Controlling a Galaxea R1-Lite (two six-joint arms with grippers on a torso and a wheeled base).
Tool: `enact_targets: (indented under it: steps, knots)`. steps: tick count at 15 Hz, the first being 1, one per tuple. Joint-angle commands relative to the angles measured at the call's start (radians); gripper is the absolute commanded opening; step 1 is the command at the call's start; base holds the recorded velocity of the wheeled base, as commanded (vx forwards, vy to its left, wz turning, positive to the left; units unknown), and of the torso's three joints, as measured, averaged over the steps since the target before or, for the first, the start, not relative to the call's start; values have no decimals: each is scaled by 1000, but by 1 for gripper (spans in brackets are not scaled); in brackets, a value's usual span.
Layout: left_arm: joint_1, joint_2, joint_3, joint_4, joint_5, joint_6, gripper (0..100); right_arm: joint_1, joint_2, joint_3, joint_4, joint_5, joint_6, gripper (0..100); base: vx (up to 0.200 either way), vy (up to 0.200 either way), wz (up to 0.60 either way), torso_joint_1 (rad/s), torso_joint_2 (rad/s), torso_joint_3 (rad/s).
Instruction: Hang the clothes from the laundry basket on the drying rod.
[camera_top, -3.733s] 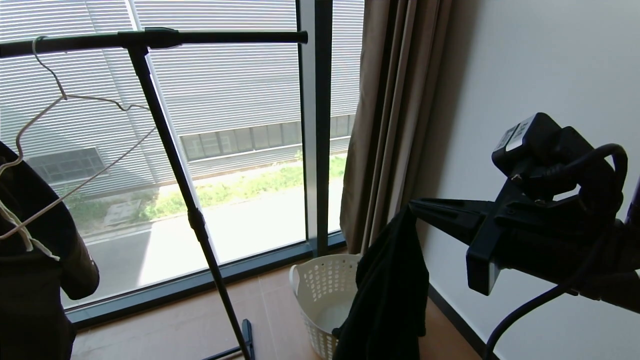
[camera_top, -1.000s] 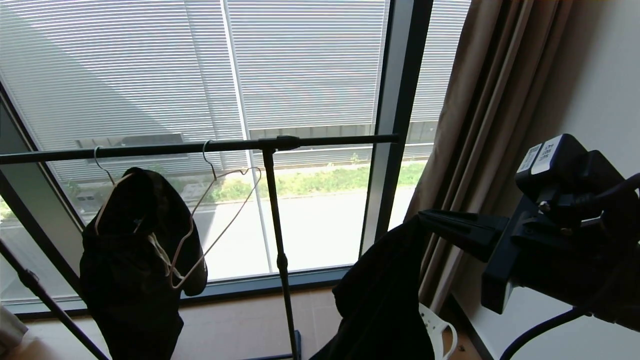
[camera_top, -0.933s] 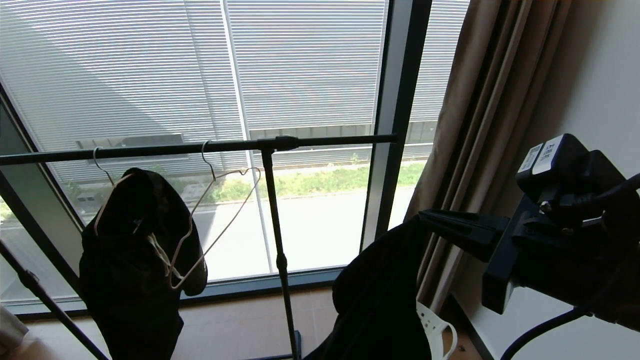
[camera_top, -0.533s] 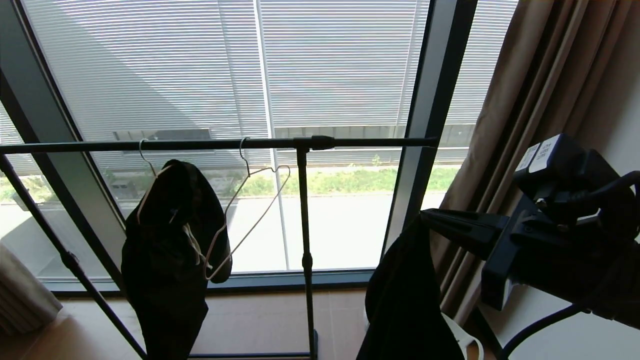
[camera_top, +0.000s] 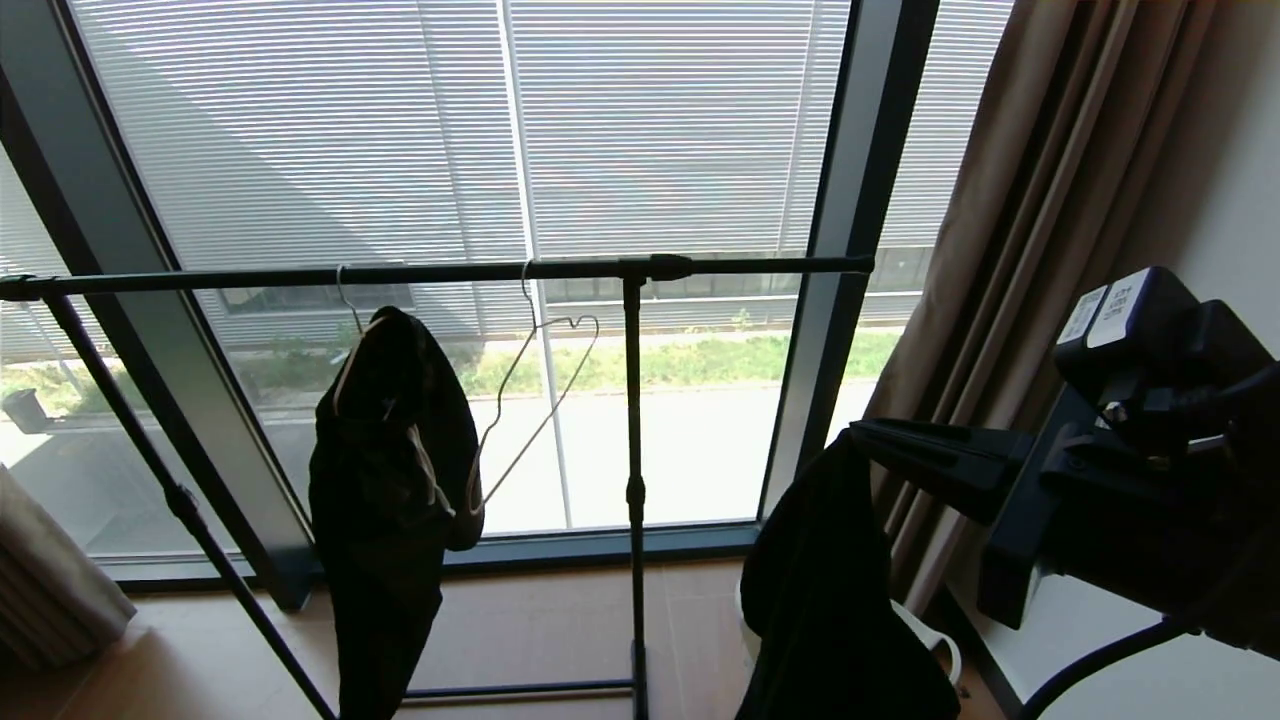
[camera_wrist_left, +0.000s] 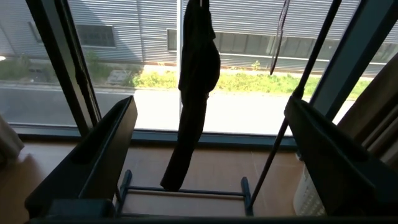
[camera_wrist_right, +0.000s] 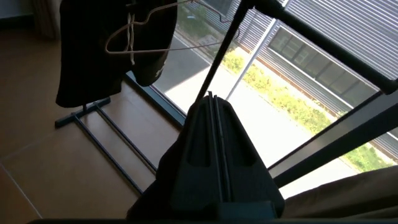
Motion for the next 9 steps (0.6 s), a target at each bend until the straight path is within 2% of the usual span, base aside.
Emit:
enact_targets:
  steps: [1, 6, 8, 9]
  knots:
    - [0, 1, 0, 0, 0, 0, 100, 0, 2, -1, 0, 0, 0, 0, -200, 200, 0, 2, 2, 2]
    - [2, 1, 0, 0, 0, -2, 100, 0, 10, 1, 2, 0, 0, 0, 0, 0, 0, 0, 0, 0]
    - [0, 10, 0, 1, 2, 9, 100, 2, 43, -19, 0, -34, 0, 0, 0, 0, 0, 0, 0, 0]
    - [2, 73, -3, 12, 0, 14, 100, 2, 83, -53, 0, -68, 3, 0, 0, 0, 0, 0, 0, 0]
